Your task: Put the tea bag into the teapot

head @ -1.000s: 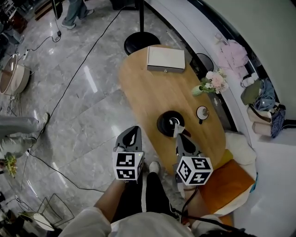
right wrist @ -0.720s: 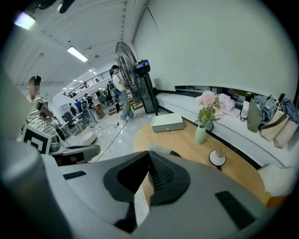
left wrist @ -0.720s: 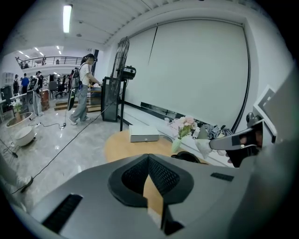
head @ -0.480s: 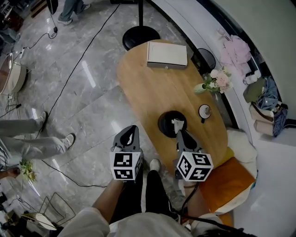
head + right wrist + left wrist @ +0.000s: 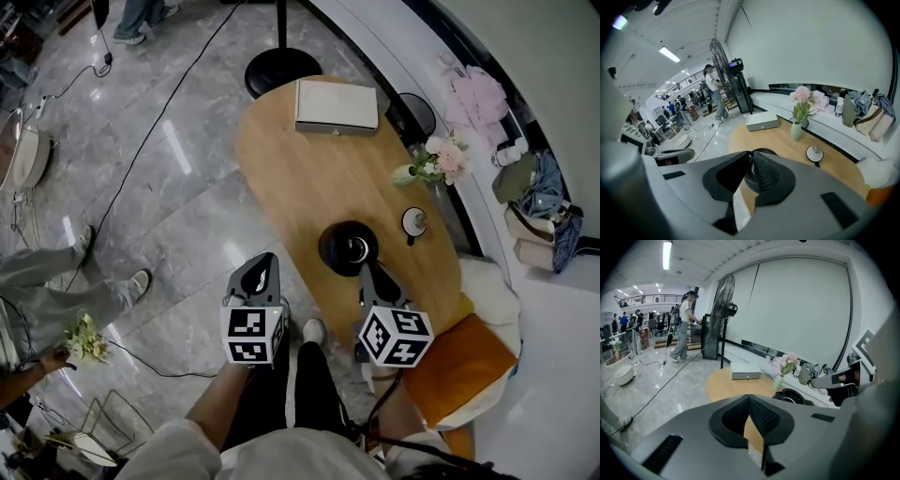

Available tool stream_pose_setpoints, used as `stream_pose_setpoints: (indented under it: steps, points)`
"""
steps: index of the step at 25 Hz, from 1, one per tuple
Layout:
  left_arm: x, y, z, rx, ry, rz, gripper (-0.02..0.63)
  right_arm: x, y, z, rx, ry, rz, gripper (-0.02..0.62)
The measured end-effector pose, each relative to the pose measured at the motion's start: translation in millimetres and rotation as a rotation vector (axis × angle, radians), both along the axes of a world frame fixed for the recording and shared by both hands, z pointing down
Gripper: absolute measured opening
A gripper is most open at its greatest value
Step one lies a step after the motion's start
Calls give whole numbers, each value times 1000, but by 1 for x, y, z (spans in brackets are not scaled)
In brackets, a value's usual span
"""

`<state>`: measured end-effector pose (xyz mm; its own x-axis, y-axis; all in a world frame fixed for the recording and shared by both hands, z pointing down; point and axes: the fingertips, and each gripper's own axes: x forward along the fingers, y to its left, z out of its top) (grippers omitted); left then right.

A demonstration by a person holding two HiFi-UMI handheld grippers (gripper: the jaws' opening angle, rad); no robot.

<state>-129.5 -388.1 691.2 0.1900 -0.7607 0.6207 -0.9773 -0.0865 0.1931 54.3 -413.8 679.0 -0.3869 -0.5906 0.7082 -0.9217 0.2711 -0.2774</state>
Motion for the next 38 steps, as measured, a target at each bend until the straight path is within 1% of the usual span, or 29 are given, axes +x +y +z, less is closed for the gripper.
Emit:
stream_pose_setpoints:
  steps: [7, 12, 18, 27, 32, 38]
  points:
    - [4, -4, -20, 36, 0, 0, 15, 5, 4, -17, 27, 7, 3, 43]
    - [11, -5, -54, 77, 4, -3, 15, 15, 9, -48, 82, 12, 20, 41]
    - [22, -6, -110, 157, 31, -25, 15, 29, 10, -107, 194, -2, 49, 41]
    - [45, -8, -197, 326, 18, -19, 15, 59, 11, -199, 410, -21, 97, 40]
    - [51, -6, -215, 375, 10, -14, 15, 70, 16, -218, 468, -26, 110, 40]
    - [58, -7, -224, 393, -7, 5, 15, 75, 17, -231, 505, 5, 119, 34]
